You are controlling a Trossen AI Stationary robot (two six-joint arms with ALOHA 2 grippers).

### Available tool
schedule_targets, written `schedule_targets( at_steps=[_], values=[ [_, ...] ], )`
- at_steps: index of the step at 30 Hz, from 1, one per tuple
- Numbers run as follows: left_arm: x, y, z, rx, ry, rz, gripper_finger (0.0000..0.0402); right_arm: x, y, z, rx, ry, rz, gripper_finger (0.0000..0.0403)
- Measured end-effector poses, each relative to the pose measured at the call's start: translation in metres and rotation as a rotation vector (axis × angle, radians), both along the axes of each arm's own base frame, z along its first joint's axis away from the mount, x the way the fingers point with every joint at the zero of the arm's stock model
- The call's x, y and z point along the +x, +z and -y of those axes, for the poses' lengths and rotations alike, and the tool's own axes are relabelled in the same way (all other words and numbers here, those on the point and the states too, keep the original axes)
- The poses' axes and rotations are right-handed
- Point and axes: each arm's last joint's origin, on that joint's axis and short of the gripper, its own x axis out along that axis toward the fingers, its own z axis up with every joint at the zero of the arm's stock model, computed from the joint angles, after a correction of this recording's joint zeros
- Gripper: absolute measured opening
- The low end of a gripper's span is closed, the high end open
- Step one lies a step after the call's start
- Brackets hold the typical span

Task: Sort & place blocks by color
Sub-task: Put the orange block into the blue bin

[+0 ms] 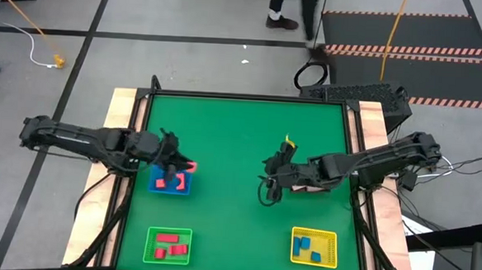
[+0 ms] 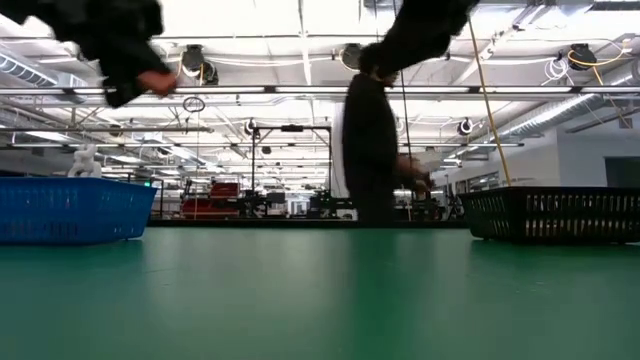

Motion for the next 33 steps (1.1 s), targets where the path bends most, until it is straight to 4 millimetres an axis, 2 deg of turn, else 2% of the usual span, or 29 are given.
schedule_targets(
  at_steps=[6,11,18,24,27,33],
  values=[
    [-0.04,-0.011,0.003,-0.102,0.06,-0.227,0.0073,-0.017,-0.018,-0.007,0.045,-0.006,-0.014,0.0226],
    [-0.053,-0.019,0.007,-0.172,0.075,-0.365,0.0075,-0.03,-0.035,-0.014,0.125,-0.017,0.068,0.0226],
    [-0.056,-0.033,0.013,-0.186,0.079,-0.529,0.0075,-0.051,-0.056,-0.021,0.202,0.024,0.211,0.0226],
    [-0.057,-0.056,0.014,-0.193,0.116,-0.601,0.0076,-0.062,-0.071,-0.026,0.265,0.067,0.363,0.0226],
    [-0.056,-0.06,0.013,-0.171,0.138,-0.587,0.0076,-0.066,-0.077,-0.027,0.28,0.079,0.4,0.0226],
    [-0.049,-0.056,0.015,-0.113,0.039,-0.496,0.0084,-0.067,-0.079,-0.026,0.272,0.085,0.402,0.0226]
  ],
)
